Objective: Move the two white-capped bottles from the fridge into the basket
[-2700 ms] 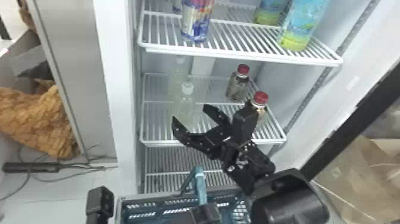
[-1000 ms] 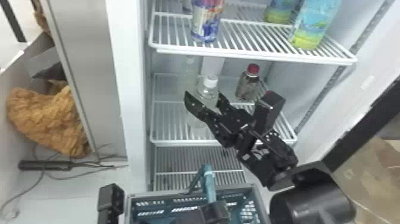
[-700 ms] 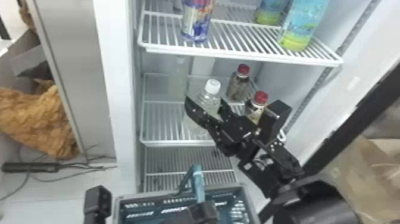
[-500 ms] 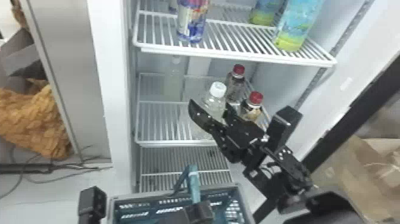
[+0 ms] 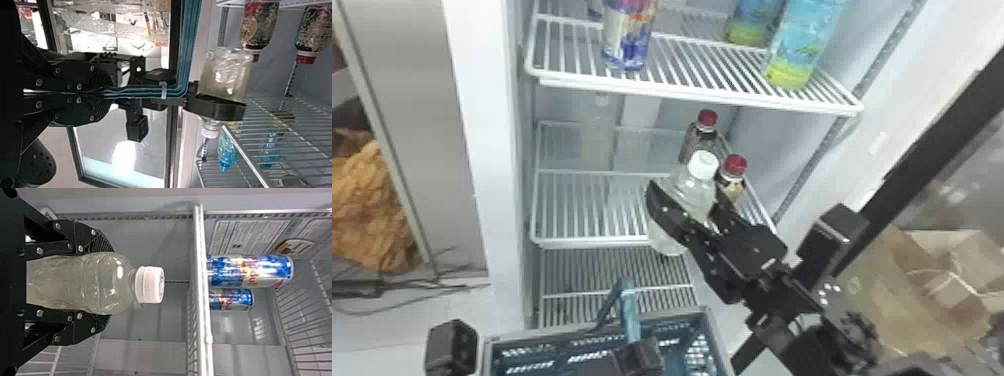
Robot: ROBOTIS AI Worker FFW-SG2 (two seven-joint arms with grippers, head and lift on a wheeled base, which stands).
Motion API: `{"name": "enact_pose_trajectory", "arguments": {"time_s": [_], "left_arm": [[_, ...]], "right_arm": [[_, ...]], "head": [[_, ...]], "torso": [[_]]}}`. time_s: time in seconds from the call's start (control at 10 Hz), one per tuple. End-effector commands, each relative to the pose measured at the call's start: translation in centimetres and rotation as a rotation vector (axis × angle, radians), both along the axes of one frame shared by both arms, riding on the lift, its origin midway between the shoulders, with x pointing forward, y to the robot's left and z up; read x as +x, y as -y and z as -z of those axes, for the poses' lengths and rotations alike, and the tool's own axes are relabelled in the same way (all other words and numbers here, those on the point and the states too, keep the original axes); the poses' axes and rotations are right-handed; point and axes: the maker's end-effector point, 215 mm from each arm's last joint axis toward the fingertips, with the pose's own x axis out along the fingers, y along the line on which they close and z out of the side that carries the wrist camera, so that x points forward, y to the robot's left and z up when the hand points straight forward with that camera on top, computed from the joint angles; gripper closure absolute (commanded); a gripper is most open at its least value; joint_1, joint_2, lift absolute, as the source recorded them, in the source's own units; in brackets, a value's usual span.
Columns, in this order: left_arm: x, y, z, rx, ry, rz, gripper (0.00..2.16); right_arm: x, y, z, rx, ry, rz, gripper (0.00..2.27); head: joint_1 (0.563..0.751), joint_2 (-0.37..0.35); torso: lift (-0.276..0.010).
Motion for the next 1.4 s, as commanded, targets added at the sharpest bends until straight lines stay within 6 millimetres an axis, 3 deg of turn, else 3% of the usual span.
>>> {"name": "enact_pose_trajectory", "arguments": {"time_s": [0.0,0.3,0.8,1.1,1.3], "left_arm": [[0.0,-0.1,0.1,0.001,-0.003,-0.005,1.12],[0.0,-0.2,0.2,0.0,-0.007,-0.007,1.12],[-0.3,-0.3,0.6,0.006,-0.016,-0.008,1.12],[-0.4,-0.3,0.7,0.005,-0.018,-0.008,1.12],[-0.4,-0.3,0.7,0.007,-0.017,-0.008,1.12]], "right_arm": [[-2.2,0.3,-0.7,0.002,-0.022,0.008,0.86],[-6.0,-0.4,-1.3,0.002,-0.094,-0.013,0.86],[-10.3,0.3,-1.1,-0.045,-0.231,-0.003,0.86],[-11.8,1.9,0.2,-0.069,-0.321,0.037,0.86],[-12.9,2.5,2.3,-0.075,-0.419,0.05,0.86]], "head": [[0.695,-0.337],[0.695,-0.35],[0.695,-0.35],[0.695,-0.35],[0.695,-0.35]], "torso": [[-0.26],[-0.26],[-0.26],[-0.26],[-0.26]]}}
